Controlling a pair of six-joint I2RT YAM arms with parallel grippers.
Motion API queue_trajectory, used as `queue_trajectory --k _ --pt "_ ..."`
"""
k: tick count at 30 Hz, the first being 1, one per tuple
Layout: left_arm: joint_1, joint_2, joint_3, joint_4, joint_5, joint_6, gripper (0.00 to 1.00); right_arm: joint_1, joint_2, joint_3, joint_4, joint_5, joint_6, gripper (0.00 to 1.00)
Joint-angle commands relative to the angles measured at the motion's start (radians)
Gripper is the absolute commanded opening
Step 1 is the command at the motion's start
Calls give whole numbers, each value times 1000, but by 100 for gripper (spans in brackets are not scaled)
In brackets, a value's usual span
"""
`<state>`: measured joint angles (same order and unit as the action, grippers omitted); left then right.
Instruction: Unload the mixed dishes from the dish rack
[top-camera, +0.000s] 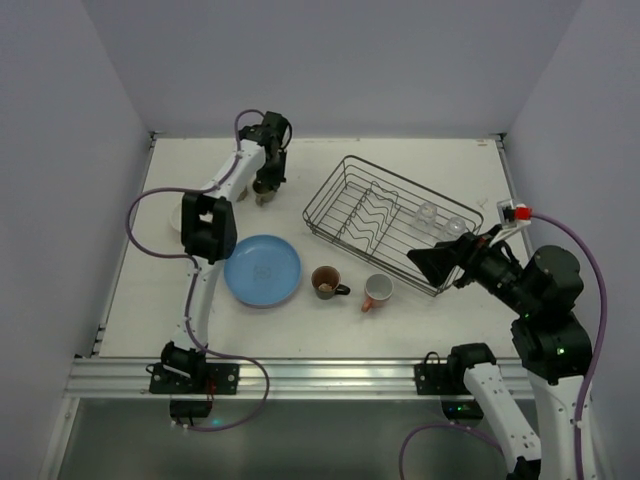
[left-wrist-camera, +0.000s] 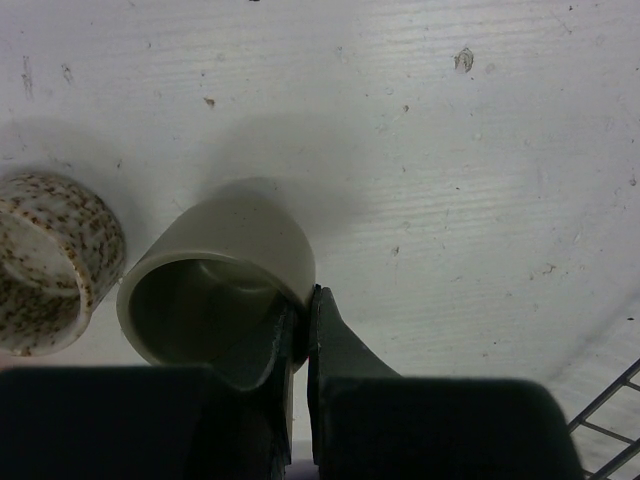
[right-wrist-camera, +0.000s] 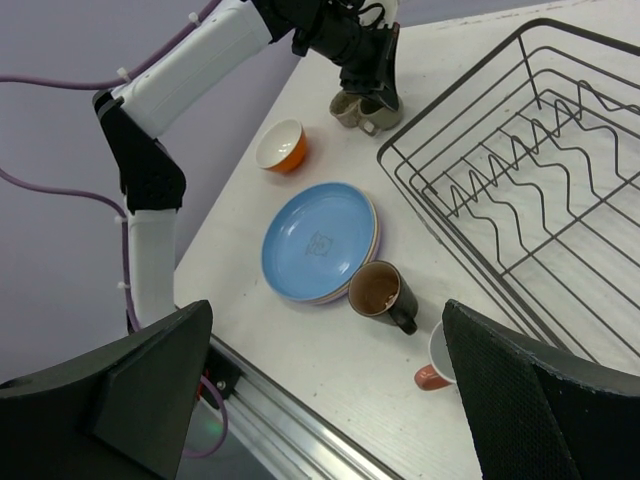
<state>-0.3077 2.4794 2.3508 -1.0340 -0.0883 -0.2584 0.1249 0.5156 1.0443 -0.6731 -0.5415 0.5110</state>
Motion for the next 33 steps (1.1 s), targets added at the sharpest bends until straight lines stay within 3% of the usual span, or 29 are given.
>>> queue_trajectory --k 1,9,12,13,16,20,24,27,28,33 --pt "7 6 38 23 30 13 0 -2 -3 -10 15 -12 -3 99" --pt "2 33 54 38 18 1 0 -2 11 -47 29 -14 -8 99" --pt "-2 36 58 37 25 1 15 -2 20 -69 43 -17 -6 99" --pt "-5 33 54 38 25 1 31 -2 23 -73 50 -14 -6 99" --pt "-16 15 54 45 31 1 49 -2 41 -86 59 -3 -8 99" --pt "-19 -34 62 61 73 -21 61 -2 76 -104 78 20 -9 99" --pt "-25 -178 48 87 116 -47 72 -2 148 -99 78 113 -15 99" --pt "-40 -326 -4 144 171 -64 89 -2 207 -76 72 233 -17 99" --pt "-45 -373 -66 172 200 -68 100 -2 252 -69 60 268 -14 99" --pt "-109 -682 -312 347 230 -120 100 -1 434 5 18 524 -38 99"
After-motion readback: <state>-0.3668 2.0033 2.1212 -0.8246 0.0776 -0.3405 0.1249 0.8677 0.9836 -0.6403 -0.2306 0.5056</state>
